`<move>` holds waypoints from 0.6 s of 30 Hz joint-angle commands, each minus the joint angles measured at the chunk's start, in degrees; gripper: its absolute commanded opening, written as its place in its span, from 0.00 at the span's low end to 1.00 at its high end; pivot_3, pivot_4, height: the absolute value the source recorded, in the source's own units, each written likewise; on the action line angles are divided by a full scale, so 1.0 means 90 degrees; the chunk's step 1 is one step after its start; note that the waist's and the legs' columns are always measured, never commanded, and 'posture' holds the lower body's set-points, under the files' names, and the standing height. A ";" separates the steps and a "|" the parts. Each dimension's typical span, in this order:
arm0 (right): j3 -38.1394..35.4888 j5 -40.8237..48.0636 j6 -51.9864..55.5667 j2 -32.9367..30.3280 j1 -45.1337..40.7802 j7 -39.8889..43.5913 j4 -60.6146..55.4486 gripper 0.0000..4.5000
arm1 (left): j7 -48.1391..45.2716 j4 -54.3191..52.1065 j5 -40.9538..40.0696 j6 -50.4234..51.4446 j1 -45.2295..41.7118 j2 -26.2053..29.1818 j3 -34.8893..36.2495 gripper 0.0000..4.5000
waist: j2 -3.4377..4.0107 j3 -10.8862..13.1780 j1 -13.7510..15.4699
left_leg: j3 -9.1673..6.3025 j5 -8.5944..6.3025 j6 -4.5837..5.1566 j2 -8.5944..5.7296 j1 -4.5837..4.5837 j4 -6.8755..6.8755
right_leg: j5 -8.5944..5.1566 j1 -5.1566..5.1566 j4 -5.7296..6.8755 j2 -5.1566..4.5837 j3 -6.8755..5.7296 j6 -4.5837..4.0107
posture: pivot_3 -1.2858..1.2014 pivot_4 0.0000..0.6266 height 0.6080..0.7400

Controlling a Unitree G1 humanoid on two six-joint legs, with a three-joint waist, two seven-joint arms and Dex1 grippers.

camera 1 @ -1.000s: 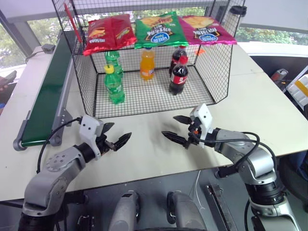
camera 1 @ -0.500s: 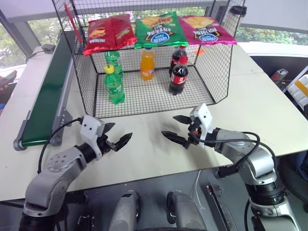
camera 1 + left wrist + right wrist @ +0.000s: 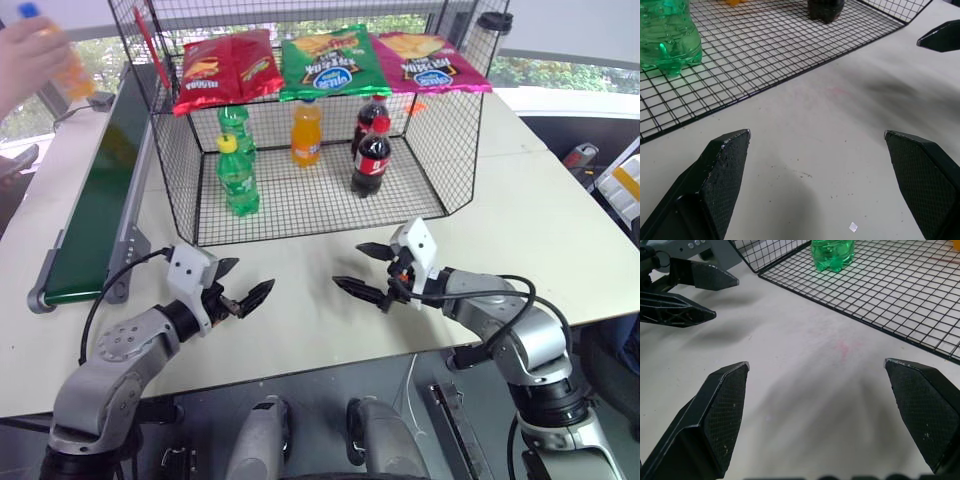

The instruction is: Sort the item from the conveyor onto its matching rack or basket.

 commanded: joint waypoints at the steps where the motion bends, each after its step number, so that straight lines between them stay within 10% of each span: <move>1: -0.0035 0.0029 -0.0083 -0.0066 0.0006 0.0016 -0.0323 1.00 | -0.0081 -0.0044 0.0072 -0.0201 0.0017 0.0010 0.0006 1.00 | 0.0000 0.0000 0.0001 | 0.0000 0.0000 0.0000 0.0000 0.0000 0.0000 | 0.0000 0.0000 0.0000 0.0000 0.0000 0.0000 | 0.52 0.24 0.99; 18: -0.0090 0.0138 -0.0013 -0.0148 -0.0140 0.0085 -0.0383 1.00 | -0.0141 -0.0019 0.0309 -0.0556 0.0030 -0.0053 0.0129 1.00 | 0.0000 0.0000 0.0001 | 0.0000 0.0000 0.0000 0.0000 0.0000 0.0000 | 0.0000 0.0000 0.0000 0.0000 0.0000 0.0000 | 0.52 0.24 0.99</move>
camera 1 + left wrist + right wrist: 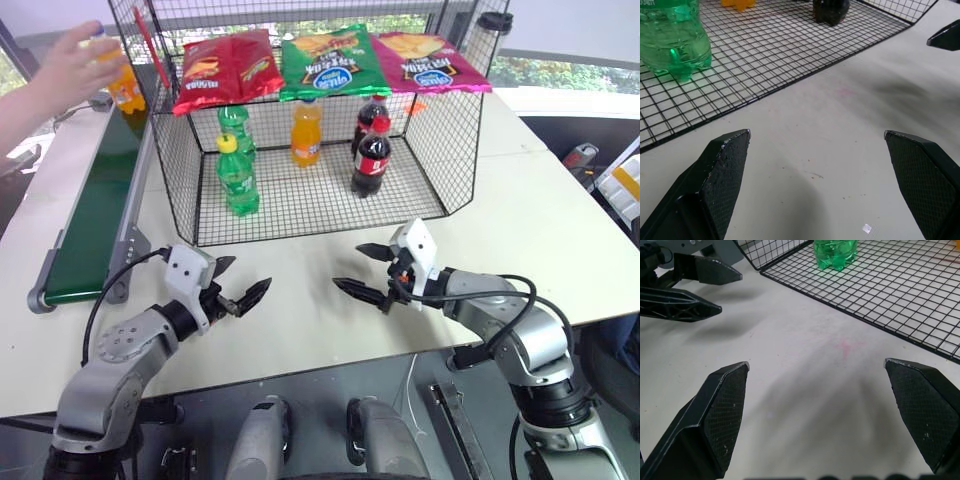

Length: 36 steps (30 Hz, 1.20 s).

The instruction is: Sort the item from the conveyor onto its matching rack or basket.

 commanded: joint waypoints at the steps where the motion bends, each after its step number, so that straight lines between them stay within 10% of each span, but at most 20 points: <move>1: -0.0138 0.0201 0.0017 -0.0065 -0.0171 0.0081 -0.0394 1.00 | 0.0059 -0.0312 -0.0023 -0.0131 -0.0006 0.0033 0.0217 1.00 | 0.0000 0.0000 0.0000 | 0.0000 0.0000 0.0000 0.0000 0.0000 0.0000 | 0.0000 0.0000 0.0000 0.0000 0.0000 0.0000 | 0.52 0.24 0.99; 20: 0.0322 0.0709 -0.0097 -0.0330 -0.1072 0.0961 -0.0921 1.00 | 0.0985 0.0680 -0.1208 0.0755 -0.0379 0.0864 0.3715 1.00 | -0.0001 -0.0001 -0.0004 | -0.0001 0.0000 0.0000 0.0001 0.0002 0.0000 | 0.0001 0.0001 0.0000 0.0008 -0.0005 0.0002 | 0.52 0.24 0.99; 36: 0.0406 0.0427 -0.0490 -0.0420 -0.0960 0.1135 -0.0473 1.00 | 0.0984 0.1416 -0.0431 0.0271 0.0045 0.0866 0.3521 1.00 | -0.0004 -0.0002 -0.0009 | 0.0001 -0.0001 -0.0004 -0.0003 0.0001 -0.0038 | 0.0002 -0.0012 -0.0016 -0.0025 0.0001 -0.0004 | 0.52 0.24 0.99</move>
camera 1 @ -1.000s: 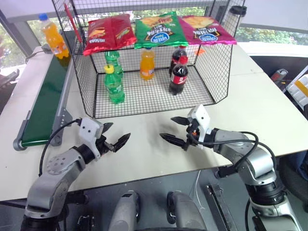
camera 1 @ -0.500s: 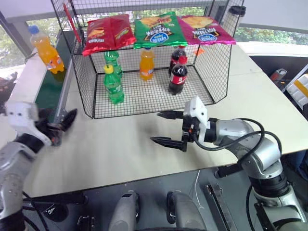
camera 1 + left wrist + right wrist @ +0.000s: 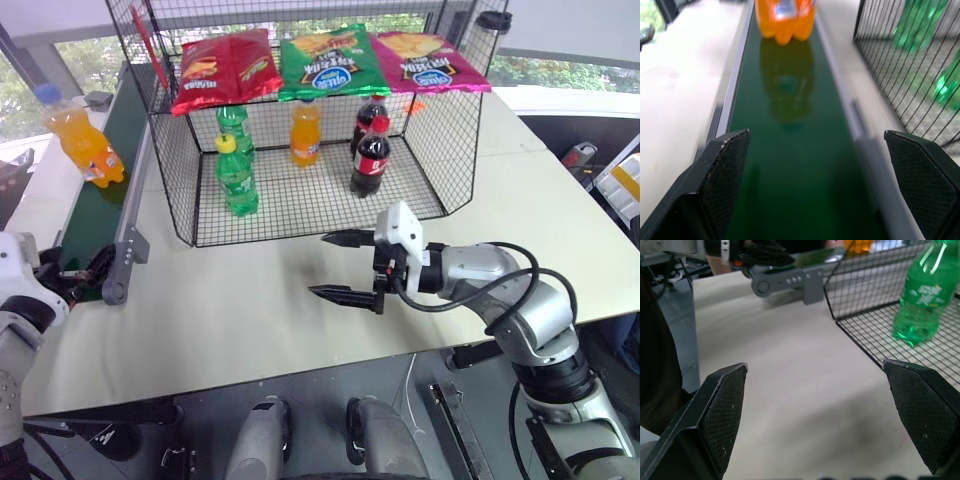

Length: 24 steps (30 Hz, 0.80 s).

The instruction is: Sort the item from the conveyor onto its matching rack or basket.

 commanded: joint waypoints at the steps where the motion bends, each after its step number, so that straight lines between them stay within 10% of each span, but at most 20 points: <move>1: -0.0088 -0.0033 -0.0197 -0.0045 0.0077 0.0047 -0.0071 1.00 | 0.0027 -0.0058 0.0123 -0.0239 -0.0039 0.0039 0.0058 1.00 | -0.0001 -0.0001 -0.0005 | 0.0000 0.0000 0.0000 -0.0002 0.0000 -0.0011 | 0.0000 -0.0003 -0.0004 -0.0002 0.0000 0.0000 | 0.52 0.24 0.99; 24: -0.0124 -0.0036 -0.0115 -0.0031 0.0154 -0.0063 -0.0176 1.00 | 0.0159 0.0121 0.0135 -0.0437 -0.0362 -0.0110 -0.0018 0.94 | -0.0001 -0.0001 -0.0017 | 0.0002 0.0000 -0.0001 -0.0005 0.0001 -0.0040 | 0.0001 -0.0016 -0.0004 -0.0006 0.0001 0.0000 | 0.52 0.24 0.99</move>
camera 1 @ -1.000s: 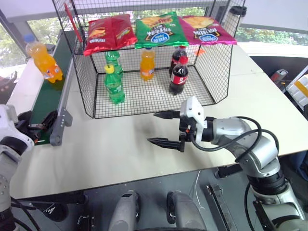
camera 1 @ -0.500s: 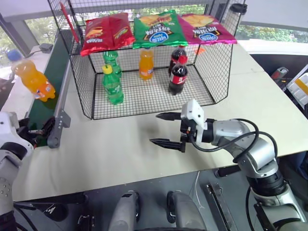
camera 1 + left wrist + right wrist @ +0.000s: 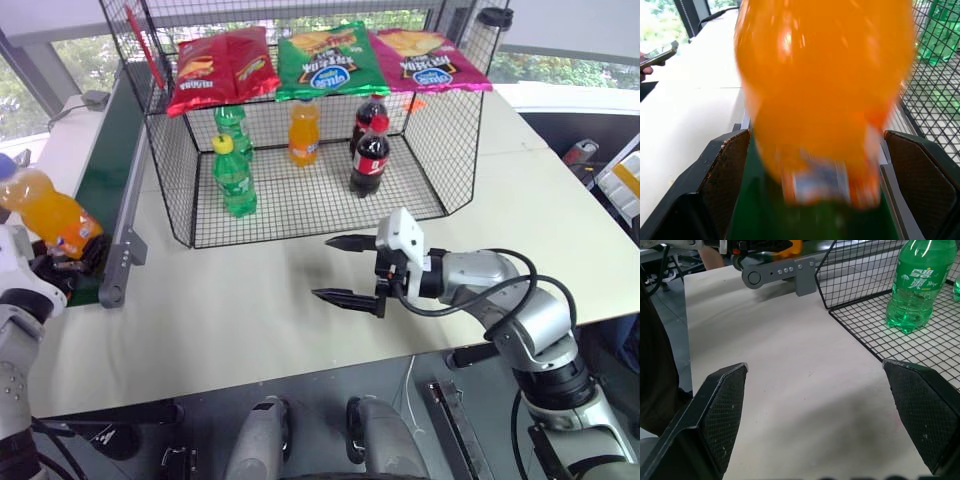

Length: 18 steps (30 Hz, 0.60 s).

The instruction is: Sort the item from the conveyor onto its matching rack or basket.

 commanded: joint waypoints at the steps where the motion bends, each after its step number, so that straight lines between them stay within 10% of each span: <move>1: -0.0130 0.0056 -0.0003 -0.0031 -0.0082 -0.0024 -0.0161 1.00 | -0.0294 -0.0205 -0.0257 -0.0068 0.0051 -0.0048 0.0015 0.87 | 0.0000 0.0000 0.0000 | 0.0000 0.0000 0.0000 0.0000 0.0000 0.0000 | 0.0000 0.0000 0.0000 0.0000 0.0000 0.0000 | 0.52 0.24 0.99; 4: -0.0133 0.0046 -0.0002 -0.0036 -0.0094 -0.0033 -0.0124 1.00 | -0.0577 -0.0378 -0.0671 -0.0037 0.0095 -0.0135 0.0161 0.67 | 0.0000 0.0000 0.0027 | 0.0000 0.0000 0.0000 0.0000 0.0000 0.0000 | 0.0000 0.0001 0.0000 -0.0001 0.0000 0.0000 | 0.52 0.24 0.99; 18: -0.0151 0.0140 0.0129 0.0008 -0.0105 -0.0101 -0.0214 1.00 | -0.0824 -0.0569 -0.2475 0.0982 -0.0724 0.0598 0.0341 0.67 | -0.0005 -0.0002 0.0108 | 0.0000 0.0001 0.0001 -0.0003 -0.0001 0.0010 | 0.0001 0.0004 0.0002 0.0002 -0.0002 0.0000 | 0.52 0.24 0.99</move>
